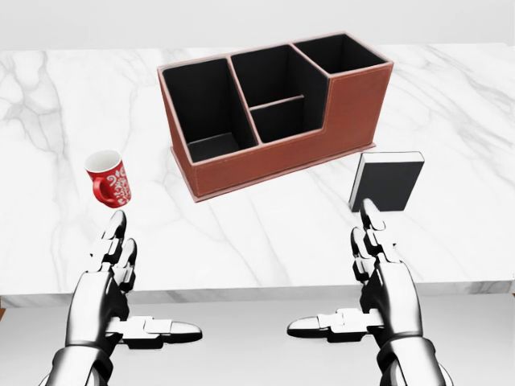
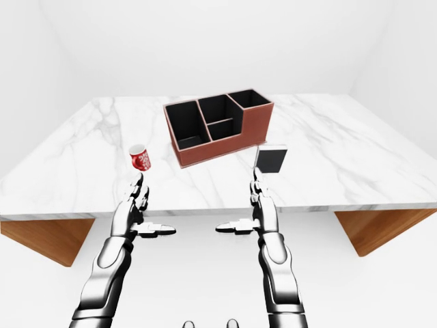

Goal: Pick up the book and place it in the left compartment of the caddy.

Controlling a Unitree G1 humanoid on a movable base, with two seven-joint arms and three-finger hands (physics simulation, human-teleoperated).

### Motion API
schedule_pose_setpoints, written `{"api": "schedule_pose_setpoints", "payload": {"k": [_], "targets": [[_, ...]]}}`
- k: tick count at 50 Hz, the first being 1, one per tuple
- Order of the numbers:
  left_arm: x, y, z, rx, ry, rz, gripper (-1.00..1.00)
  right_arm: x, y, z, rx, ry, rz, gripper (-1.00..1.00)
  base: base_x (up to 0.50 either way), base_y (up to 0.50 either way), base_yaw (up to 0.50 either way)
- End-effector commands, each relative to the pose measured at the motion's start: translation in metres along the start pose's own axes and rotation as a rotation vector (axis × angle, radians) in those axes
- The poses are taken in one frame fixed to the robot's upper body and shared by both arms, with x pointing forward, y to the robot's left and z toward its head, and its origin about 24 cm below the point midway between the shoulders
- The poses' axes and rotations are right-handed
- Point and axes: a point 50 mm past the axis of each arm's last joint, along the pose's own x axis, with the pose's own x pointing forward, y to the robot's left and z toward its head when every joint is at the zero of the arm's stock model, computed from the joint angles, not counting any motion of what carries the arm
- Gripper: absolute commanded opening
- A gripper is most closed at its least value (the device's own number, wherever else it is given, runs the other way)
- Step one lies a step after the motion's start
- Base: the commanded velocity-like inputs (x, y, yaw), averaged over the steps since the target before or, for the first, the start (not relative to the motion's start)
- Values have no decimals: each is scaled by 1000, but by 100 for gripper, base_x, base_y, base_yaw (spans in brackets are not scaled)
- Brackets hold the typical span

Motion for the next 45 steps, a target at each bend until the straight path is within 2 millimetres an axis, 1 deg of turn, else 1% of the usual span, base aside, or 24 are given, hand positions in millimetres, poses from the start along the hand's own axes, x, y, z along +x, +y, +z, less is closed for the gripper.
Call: {"api": "schedule_pose_setpoints", "payload": {"k": [1,25,31,34,35,37,40,43,45], "targets": [[-1,0,0,-4,3,-10,100,1,-2,-2,-40,13,-25,98,50,0,0],[-3,-3,0,9,-1,-23,100,0,2,-7,-78,11,-15,98,50,0,0],[-5,-3,2,12,-4,-30,100,5,1,-11,-80,38,-21,98,50,0,0],[-7,-4,2,14,-3,-32,100,8,-1,-9,-83,66,-32,98,50,0,0],[-7,-4,2,13,-2,-34,100,10,-1,-5,-103,60,-27,98,50,0,0],[-9,-4,4,16,-7,-36,100,14,-5,3,-168,29,-98,98,47,0,0],[-13,-2,11,15,-42,-38,100,16,-4,23,-184,-49,-47,98,3,0,0],[-14,1,17,10,-68,-33,100,22,-2,47,-284,-140,-15,98,0,0,0],[-16,2,21,8,-82,-34,100,23,-1,59,-363,-185,-7,98,0,0,0]]}}
